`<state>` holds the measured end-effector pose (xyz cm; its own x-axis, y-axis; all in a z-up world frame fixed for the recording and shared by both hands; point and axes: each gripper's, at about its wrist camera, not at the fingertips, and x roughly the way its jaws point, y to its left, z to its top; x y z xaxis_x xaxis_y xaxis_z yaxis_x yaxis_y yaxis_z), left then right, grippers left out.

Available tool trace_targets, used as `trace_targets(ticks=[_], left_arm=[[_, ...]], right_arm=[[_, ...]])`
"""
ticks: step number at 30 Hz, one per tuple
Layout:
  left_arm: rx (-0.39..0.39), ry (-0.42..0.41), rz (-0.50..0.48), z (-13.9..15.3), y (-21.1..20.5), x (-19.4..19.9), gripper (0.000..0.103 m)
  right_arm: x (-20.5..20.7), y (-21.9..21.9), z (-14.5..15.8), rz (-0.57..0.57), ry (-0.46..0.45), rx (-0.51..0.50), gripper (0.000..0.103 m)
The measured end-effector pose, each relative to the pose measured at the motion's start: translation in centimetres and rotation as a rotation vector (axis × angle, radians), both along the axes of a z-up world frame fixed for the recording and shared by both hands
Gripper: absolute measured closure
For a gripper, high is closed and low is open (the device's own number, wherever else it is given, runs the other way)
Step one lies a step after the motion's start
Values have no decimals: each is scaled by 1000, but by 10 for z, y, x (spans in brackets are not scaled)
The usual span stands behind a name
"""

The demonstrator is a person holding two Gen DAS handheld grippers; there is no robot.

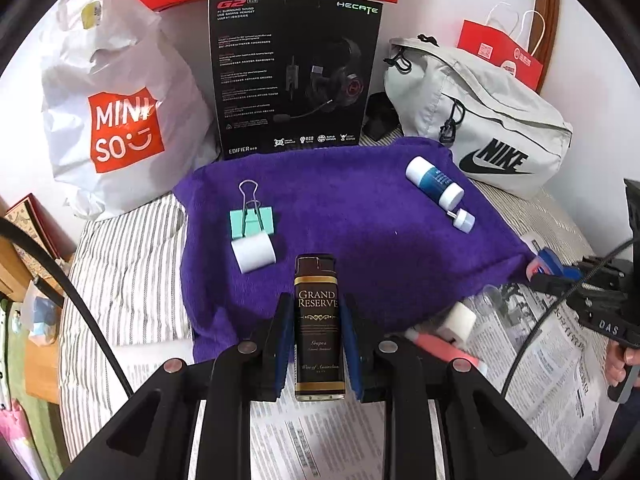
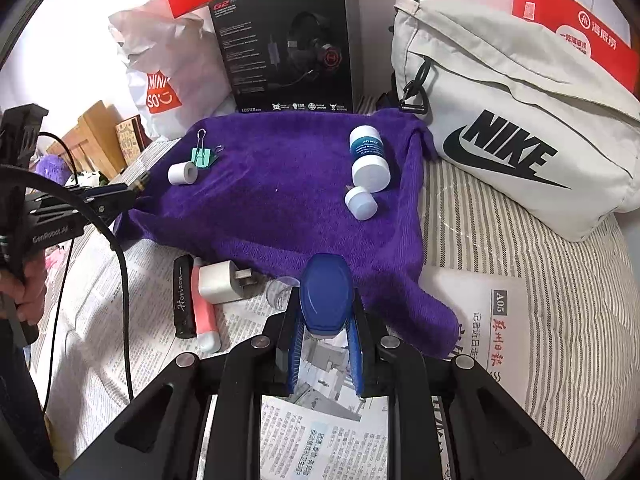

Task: Organize rigid objects
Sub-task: 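Set the bottle on the towel with the left gripper while the right gripper places the lid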

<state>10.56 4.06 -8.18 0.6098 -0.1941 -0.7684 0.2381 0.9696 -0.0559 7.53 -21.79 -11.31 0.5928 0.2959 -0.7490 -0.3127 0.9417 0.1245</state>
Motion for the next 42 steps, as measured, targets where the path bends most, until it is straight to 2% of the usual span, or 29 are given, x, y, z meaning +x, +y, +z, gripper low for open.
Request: trace_targets(ticks=[18,28,42], left_arm=[[-7,87,-22,-35,1,63,80],[10,118,-14,-52,11,70,80],[50,109,-6,-54,13,72,80]], right_arm=[[33,5,7,-1,-20,-16,83],[57,12,-6,-1,20,-34,83],[85,26,-28,7,99,-61,83]])
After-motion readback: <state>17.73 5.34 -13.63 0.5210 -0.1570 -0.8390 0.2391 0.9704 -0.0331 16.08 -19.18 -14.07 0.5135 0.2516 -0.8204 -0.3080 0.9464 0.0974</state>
